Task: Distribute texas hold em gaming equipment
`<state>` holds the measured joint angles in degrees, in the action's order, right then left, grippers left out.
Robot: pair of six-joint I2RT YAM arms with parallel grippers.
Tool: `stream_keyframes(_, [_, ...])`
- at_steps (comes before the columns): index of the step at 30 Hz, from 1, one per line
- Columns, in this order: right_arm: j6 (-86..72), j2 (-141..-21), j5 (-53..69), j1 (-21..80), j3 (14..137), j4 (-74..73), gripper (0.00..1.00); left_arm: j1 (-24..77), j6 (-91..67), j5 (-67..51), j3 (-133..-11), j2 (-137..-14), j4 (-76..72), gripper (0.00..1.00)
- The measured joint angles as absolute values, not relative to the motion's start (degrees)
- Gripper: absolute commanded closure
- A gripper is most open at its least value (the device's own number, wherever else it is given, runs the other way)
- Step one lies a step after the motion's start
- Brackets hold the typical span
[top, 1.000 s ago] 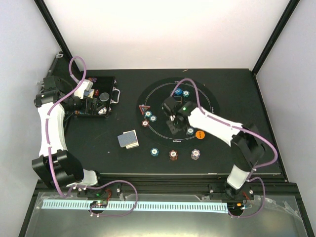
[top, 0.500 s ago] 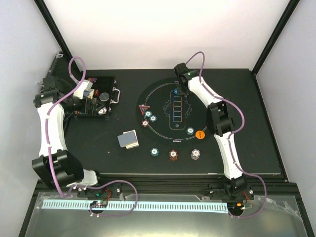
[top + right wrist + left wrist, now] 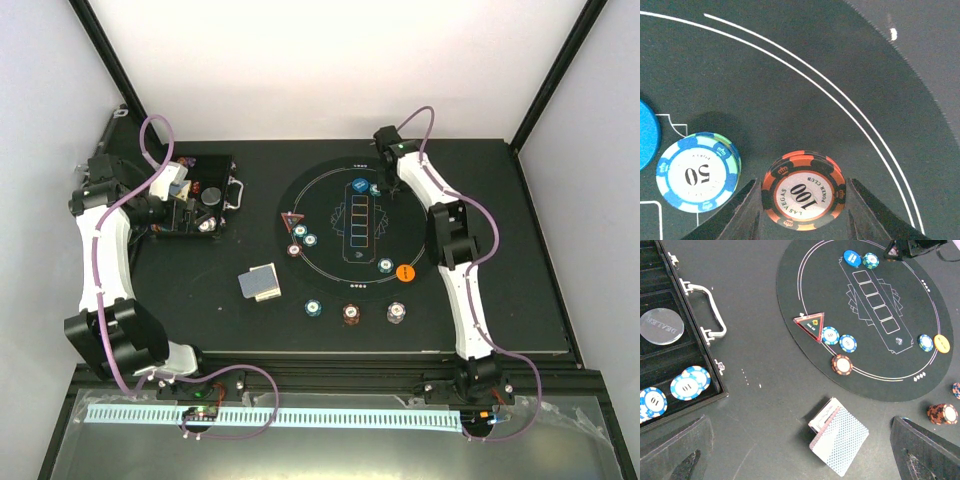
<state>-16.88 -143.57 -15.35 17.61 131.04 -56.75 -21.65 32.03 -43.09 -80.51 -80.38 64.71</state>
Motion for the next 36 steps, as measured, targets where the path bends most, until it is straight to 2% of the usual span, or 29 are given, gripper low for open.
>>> stream_keyframes(6, [-17.1, -145.8, -14.1, 17.2, 131.4, -56.8, 0.42, -21.7, 32.0, -43.1, -80.5, -80.4, 64.7, 0.01])
stream_keyframes(11, [-17.2, -146.3, -13.4, 17.0, 132.9, -57.5, 0.35, -21.7, 32.1, -43.1, -80.5, -80.4, 64.7, 0.01])
stream_keyframes(15, [-17.4, -144.7, -13.1, 16.9, 131.6, -57.4, 0.34, -21.7, 32.1, -43.1, -80.5, -80.4, 64.7, 0.01])
stream_keyframes(17, [-17.5, -141.3, -13.0, 17.4, 127.0, -57.0, 0.34, -21.7, 32.2, -43.1, -80.5, -80.4, 64.8, 0.01])
stream_keyframes(21, [-18.3, -126.6, -13.4, 19.8, 109.4, -53.9, 0.31, -21.7, 32.4, -43.2, -80.5, -80.4, 65.0, 0.01])
stream_keyframes(25, [-19.4, -109.4, -13.9, 28.1, 92.9, -49.2, 0.24, -21.7, 32.4, -43.5, -80.5, -80.3, 65.2, 0.01])
stream_keyframes(28, [-20.8, -100.9, -13.8, 36.8, 84.0, -46.8, 0.20, -21.7, 32.5, -43.7, -80.5, -80.1, 65.2, 0.01])
stream_keyframes(31, [-22.7, -95.8, -12.7, 44.8, 75.8, -45.9, 0.17, -21.7, 32.6, -43.7, -80.5, -79.8, 65.2, 0.01])
stream_keyframes(36, [-26.5, -91.2, -9.9, 52.5, 65.2, -46.2, 0.15, -21.7, 32.6, -43.8, -80.5, -79.5, 65.2, 0.01])
